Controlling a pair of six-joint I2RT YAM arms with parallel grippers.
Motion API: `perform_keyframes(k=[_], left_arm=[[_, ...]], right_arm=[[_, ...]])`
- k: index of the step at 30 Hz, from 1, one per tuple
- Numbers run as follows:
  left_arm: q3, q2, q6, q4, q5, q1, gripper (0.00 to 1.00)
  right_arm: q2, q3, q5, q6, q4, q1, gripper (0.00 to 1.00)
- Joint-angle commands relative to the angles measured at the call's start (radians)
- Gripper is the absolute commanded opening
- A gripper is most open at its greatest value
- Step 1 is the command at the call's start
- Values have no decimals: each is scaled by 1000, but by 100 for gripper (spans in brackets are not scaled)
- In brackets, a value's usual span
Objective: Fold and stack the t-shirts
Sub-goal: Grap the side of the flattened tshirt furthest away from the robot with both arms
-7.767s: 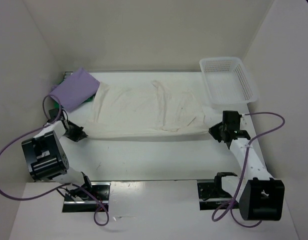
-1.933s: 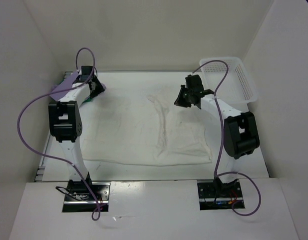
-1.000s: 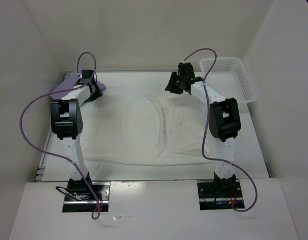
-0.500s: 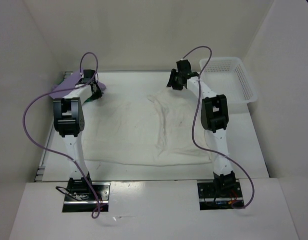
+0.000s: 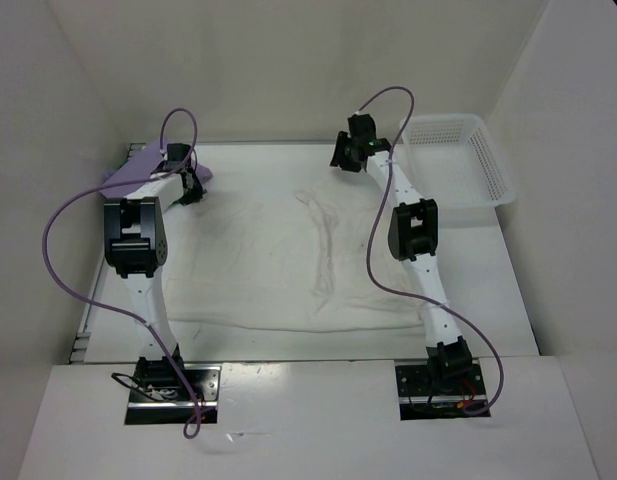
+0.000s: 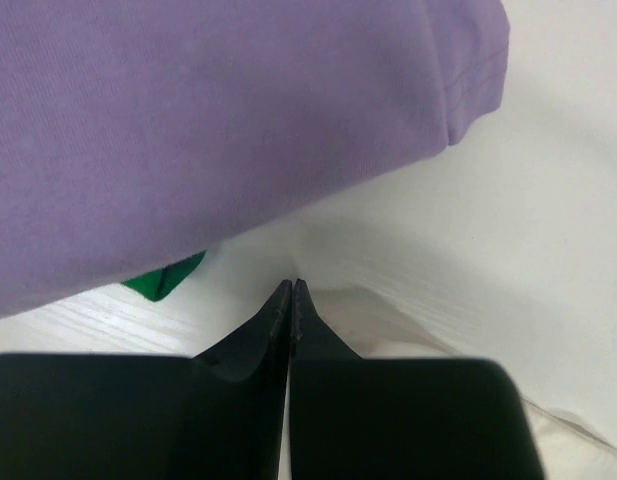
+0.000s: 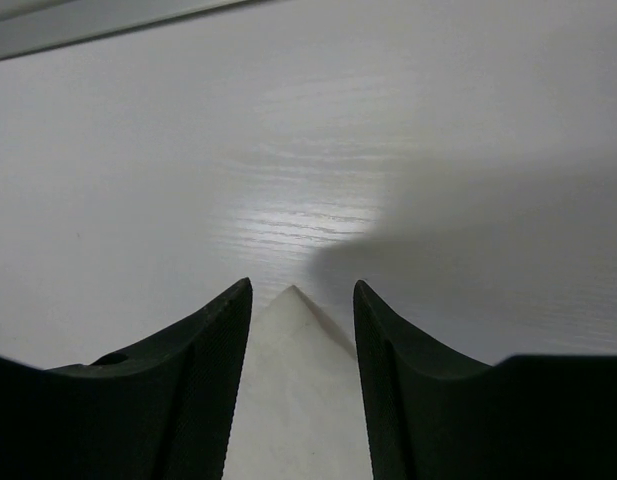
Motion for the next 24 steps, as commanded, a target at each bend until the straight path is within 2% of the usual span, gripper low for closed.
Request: perform_keyframes(k=[1,12,17,21,24], left_arm=[[-20,-62,15,8,-13,-3,0],[-38,-91,15,8,-4,-3,0],[-47,-102,15,8,14,-3,0],[-48,-111,15,8,14,-3,0],[-48,-111,6,8,23,-3,0]], right_arm=[[25,67,-9,-26,-59,9,50],[66,67,-55,-15,-40,46,46],[86,67,-49,-6,-40,55,33],[77,87,-20,5,-40,55,8],[66,124,-30,19,-49,55,0]])
